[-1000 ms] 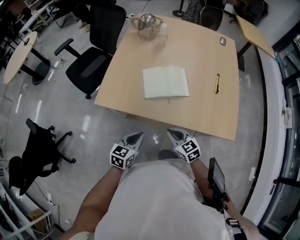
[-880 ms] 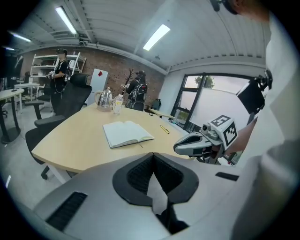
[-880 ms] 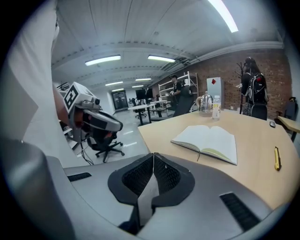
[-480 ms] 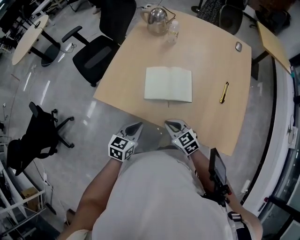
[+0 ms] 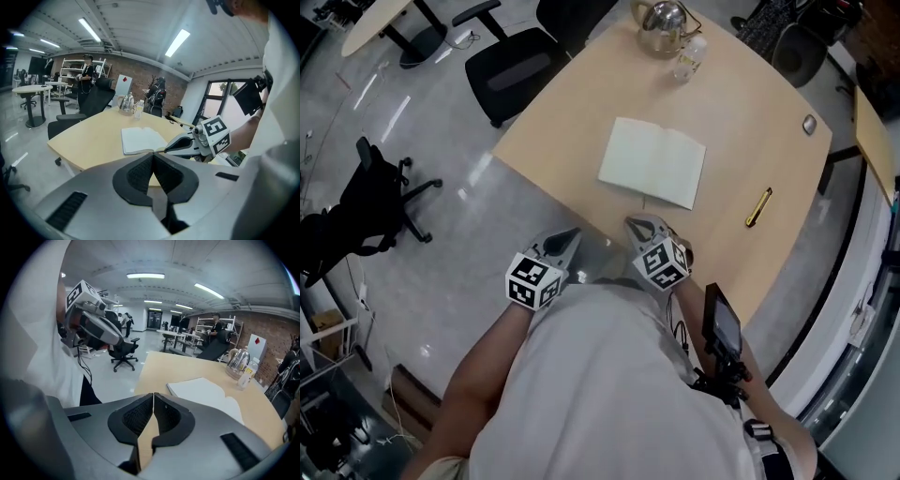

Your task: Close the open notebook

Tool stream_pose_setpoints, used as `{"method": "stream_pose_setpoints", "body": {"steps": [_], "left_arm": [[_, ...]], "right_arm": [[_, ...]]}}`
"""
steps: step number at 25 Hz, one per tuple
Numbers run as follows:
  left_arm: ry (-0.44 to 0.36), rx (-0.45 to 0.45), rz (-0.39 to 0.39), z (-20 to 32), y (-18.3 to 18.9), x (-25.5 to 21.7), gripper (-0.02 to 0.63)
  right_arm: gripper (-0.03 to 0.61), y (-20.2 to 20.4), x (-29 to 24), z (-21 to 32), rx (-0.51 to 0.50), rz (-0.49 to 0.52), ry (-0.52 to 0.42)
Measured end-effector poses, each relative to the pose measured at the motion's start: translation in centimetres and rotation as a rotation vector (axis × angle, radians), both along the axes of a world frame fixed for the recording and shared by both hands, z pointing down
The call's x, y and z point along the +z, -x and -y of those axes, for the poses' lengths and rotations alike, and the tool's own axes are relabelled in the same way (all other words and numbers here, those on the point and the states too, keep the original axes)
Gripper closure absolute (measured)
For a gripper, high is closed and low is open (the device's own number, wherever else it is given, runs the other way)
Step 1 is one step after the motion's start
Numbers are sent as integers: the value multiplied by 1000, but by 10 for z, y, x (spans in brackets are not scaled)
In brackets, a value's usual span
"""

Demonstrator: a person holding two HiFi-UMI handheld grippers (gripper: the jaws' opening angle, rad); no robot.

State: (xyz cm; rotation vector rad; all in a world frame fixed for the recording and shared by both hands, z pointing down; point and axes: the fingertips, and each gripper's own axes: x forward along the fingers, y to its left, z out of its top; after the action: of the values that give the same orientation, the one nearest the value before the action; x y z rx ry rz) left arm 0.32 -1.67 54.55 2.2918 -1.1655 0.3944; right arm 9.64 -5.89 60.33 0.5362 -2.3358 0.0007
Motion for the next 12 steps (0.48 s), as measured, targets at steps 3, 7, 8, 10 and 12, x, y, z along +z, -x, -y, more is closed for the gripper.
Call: {"method": "stream_pose_setpoints", "body": {"steps": [3,7,8,10,12], "left_arm": [[8,-29,-11,2,14,0,609],[9,-88,-41,8,41,-6,609],[7,-97,-43,9,47,-7,609],[2,-109,-40,10,59,-7,609],[1,-121,-36,10,70,-4,609]], "right_arm": [[561,11,5,18,-10,-68,-21],[560,28,15,42,-1,-168,-12],[560,32,19,47,-14,-196,-11],[560,39,27,57,-52,-255,-17],[560,46,36,65,-90,-313,-25]]}}
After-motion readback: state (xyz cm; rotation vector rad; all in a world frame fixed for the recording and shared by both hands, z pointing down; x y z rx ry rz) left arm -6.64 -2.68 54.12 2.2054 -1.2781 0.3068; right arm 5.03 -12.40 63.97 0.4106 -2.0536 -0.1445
